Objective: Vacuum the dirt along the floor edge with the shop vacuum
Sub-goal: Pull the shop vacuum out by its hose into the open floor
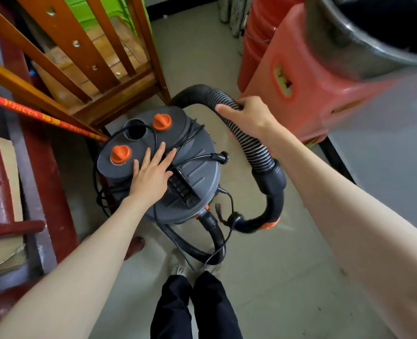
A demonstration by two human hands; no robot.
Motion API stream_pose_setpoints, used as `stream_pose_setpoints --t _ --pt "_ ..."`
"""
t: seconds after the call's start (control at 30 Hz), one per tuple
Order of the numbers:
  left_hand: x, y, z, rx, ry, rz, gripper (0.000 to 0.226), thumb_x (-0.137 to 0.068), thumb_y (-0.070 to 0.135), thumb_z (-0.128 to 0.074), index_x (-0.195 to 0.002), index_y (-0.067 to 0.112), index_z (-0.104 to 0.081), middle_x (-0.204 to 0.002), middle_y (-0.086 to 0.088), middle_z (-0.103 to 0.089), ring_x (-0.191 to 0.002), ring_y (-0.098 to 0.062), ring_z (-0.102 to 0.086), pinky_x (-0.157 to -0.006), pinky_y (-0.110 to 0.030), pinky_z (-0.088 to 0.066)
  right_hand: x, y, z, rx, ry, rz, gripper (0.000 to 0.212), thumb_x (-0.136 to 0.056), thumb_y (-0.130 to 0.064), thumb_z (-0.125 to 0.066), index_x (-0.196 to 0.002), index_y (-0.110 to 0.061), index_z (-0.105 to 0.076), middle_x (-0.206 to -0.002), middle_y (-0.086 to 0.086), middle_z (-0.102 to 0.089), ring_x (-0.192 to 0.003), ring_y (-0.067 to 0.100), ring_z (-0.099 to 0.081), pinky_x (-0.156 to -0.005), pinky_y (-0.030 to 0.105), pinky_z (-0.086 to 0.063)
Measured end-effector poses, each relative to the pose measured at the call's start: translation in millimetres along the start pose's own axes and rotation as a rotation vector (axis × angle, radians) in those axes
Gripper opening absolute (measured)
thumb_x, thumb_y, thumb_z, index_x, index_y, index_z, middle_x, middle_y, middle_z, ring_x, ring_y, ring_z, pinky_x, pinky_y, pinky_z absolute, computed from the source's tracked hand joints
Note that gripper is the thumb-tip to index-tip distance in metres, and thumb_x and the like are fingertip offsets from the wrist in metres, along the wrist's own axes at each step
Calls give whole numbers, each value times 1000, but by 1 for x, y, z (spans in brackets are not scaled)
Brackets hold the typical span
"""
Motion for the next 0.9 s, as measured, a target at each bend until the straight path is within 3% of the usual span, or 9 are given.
stream_pose_setpoints --t 0.07,0.2,0.4,0.53,0.63,0.77,0.9 --pt "1 1 1 2 -4 -2 62 -101 23 -39 -152 30 -5 -160 4 7 -147 -30 3 -114 -59 -9 1 -12 2 143 -27 65 44 -90 -49 -60 -95 -5 -63 -82 6 -61 -65 16 -56 -52 26 -41" --pt "2 0 5 28 -9 -7 68 -100 21 -44 -152 30 -1 -160 3 5 -147 -30 1 -114 -58 -12 -3 -33 11 308 -33 147 41 -91 -47 -60 -106 -9 -61 -89 6 -58 -79 21 -54 -65 28 -38" --pt "7 1 13 172 66 -34 95 -93 19 -57 -145 23 23 -159 -4 12 -147 -27 -2 -117 -50 -17 -13 -57 0 407 -55 220 43 -95 -38 -57 -128 -13 -53 -109 7 -60 -104 27 -57 -83 34 -46" --pt "3 -12 12 169 60 33 95 -92 39 -57 -150 9 12 -158 -6 15 -147 -22 3 -118 -43 -8 -25 -77 -22 412 -86 290 44 -96 -34 -57 -131 -10 -50 -119 13 -62 -110 31 -57 -87 36 -45" --pt "4 -17 12 269 29 54 97 -91 42 -58 -150 7 11 -158 -7 17 -147 -21 5 -118 -38 -6 -28 -91 -49 401 -160 366 45 -94 -32 -61 -130 -7 -51 -117 15 -63 -109 32 -57 -87 37 -44" --pt "2 -24 11 189 8 33 99 -89 52 -54 -150 7 9 -158 -7 16 -147 -19 5 -119 -41 -5 -24 -91 -85 487 -278 419 51 -92 -32 -62 -136 -10 -47 -122 14 -59 -112 32 -56 -91 43 -44" --pt "2 -30 11 185 -28 5 101 -87 55 -54 -150 9 10 -158 -6 17 -147 -19 7 -119 -47 -2 -23 -88 -87 526 -250 407 56 -93 -35 -60 -142 -15 -42 -128 11 -56 -118 31 -53 -93 42 -45"
Point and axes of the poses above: each hand's wrist, its own x-axis away from the middle knuckle, its own z-axis out of the back of the hand, y = z × x, the point moved 4 cm from there along -x, towards the middle knuckle
